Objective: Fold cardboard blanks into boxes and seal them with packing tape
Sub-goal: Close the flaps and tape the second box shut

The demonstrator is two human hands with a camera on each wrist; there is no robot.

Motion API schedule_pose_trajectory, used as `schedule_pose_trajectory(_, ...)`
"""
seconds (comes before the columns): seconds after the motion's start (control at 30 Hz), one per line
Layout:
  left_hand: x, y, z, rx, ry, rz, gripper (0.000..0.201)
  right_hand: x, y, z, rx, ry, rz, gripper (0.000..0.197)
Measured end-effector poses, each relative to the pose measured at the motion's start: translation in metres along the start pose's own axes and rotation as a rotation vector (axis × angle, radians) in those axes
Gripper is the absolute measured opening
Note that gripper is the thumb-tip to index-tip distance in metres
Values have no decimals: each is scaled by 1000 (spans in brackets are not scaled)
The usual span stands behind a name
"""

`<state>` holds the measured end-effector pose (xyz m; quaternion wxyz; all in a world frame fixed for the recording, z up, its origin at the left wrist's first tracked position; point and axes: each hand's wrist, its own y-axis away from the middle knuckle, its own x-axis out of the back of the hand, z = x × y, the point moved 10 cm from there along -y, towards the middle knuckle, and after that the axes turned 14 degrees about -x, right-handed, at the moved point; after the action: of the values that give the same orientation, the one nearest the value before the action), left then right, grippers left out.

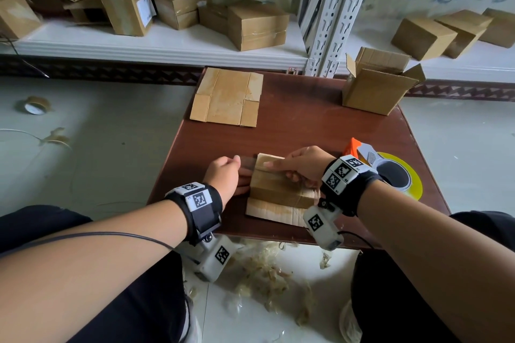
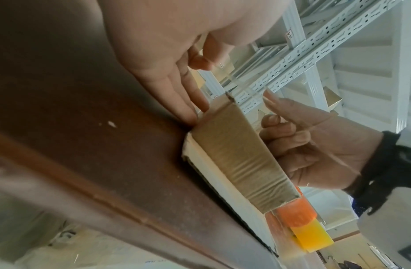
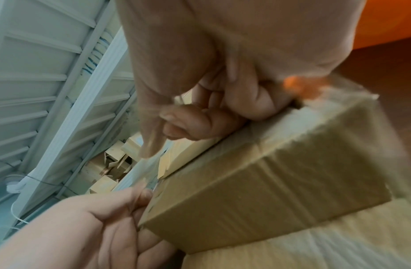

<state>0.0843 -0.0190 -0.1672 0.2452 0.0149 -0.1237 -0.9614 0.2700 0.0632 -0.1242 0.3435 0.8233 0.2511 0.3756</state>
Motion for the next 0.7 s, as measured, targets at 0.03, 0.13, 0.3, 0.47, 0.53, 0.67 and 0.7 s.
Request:
schedule_pose_trajectory(0.03,-2,0,0,16,42,-14,26,0,0,0,-1,0,1,52)
schedule_pose_trajectory(0.13,-2,3,-1,58,82,-35,25,0,0,0,-8,-14,-5,51)
schedule_pose_trajectory(0.3,1,-2,-6,47,-4,-11,27,-1,0,0,-5,-24,-1,50)
schedule_pose_trajectory(0.47,-3,-6,-11,70,-88,-14,27,1,2,2,-15,-44,-5,50)
schedule_pose_trajectory(0.53,-2,-8,-13,75,-113,-8,28,1,1,2,-10,-43,-4,50)
schedule_pose_trajectory(0.67,-1,-7,-17,166,-9,47,22,1,1,1,-4,-26,-7,50)
schedule_pose_trajectory(0.7,-1,-6,-19,198,28,53,20,1,1,1,-5,-20,-4,51)
